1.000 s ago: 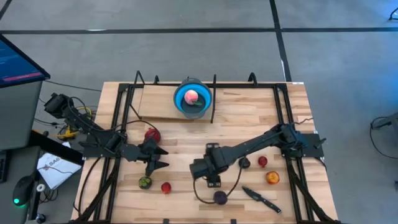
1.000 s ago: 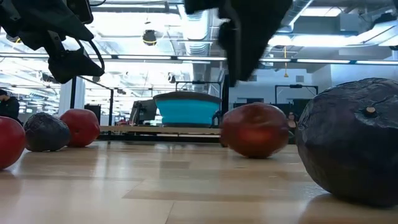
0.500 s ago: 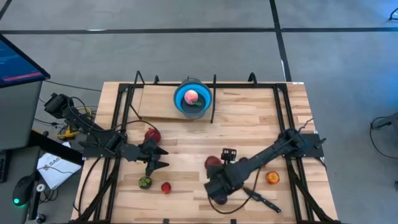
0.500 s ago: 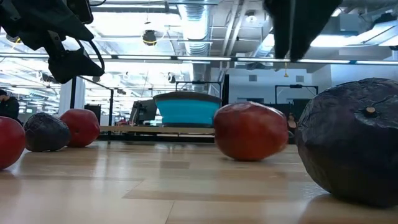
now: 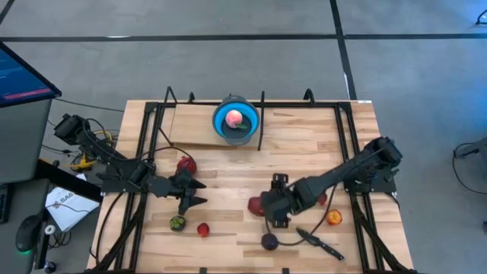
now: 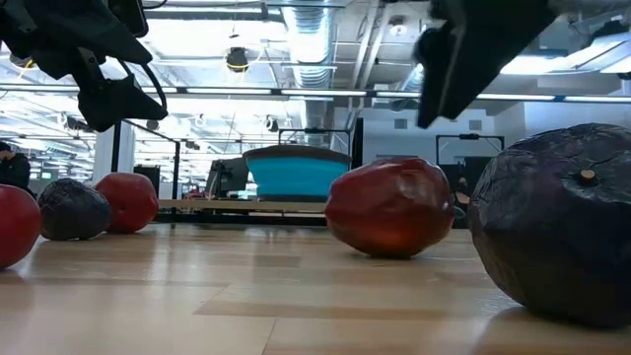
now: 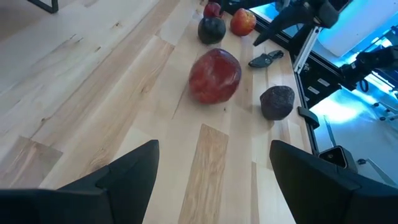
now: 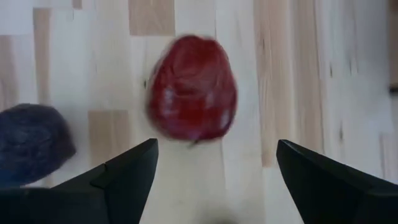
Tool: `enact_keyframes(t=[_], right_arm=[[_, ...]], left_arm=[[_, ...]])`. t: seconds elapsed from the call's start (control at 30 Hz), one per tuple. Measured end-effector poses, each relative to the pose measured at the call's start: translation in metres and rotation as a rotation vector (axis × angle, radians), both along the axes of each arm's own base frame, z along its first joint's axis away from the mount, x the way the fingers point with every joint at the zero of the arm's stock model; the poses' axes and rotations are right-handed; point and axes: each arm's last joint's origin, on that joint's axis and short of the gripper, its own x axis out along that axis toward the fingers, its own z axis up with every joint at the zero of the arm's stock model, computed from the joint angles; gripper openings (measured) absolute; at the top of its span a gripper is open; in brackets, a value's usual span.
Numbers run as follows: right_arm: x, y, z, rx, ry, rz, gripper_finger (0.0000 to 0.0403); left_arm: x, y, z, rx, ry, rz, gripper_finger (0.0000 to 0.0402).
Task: Pick & Place Fruit
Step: Put the red apple into the blue strainer bowl on the shelf
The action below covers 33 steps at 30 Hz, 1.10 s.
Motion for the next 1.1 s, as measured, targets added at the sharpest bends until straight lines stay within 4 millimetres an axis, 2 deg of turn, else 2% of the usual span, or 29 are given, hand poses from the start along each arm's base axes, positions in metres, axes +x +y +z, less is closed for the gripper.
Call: enact_keyframes(t=[0.2,0.33,0.43,0.57,0.67,0.9,1.1], right_arm=[[0.017,-0.018,-0.006,0.056,0.025,0.171,0.0369],[0.025,-0.025,-0.021,0.104,0.074,0.166,0.0396],[0.027,-0.022,-0.035,0.098,0.12,0.188,0.0384],[0.028,-0.006,-0.048,0.041,0.126,0.314,0.0374],[0.028,0.002,-0.047,-0.002,0.099,0.365,0.0373],[0.032,0.002,-0.041,-0.012,0.037,0.357,0.0373],[0.04,0.01,-0.037,-0.018,-0.074,0.446,0.0372]], left_arm=[[0.0,0.0,0.0,0.001,-0.003,0.005,0.0301],[0.0,0.0,0.001,0.001,-0.007,0.004,0.0301],[0.001,0.0,0.002,0.028,-0.024,-0.013,0.0301],[0.002,-0.001,0.004,0.071,-0.049,-0.035,0.0301],[0.002,-0.001,0.005,0.086,-0.059,-0.041,0.0301],[0.003,-0.001,0.006,0.097,-0.075,-0.044,0.0301],[0.007,-0.01,0.004,0.143,-0.093,-0.204,0.0299]])
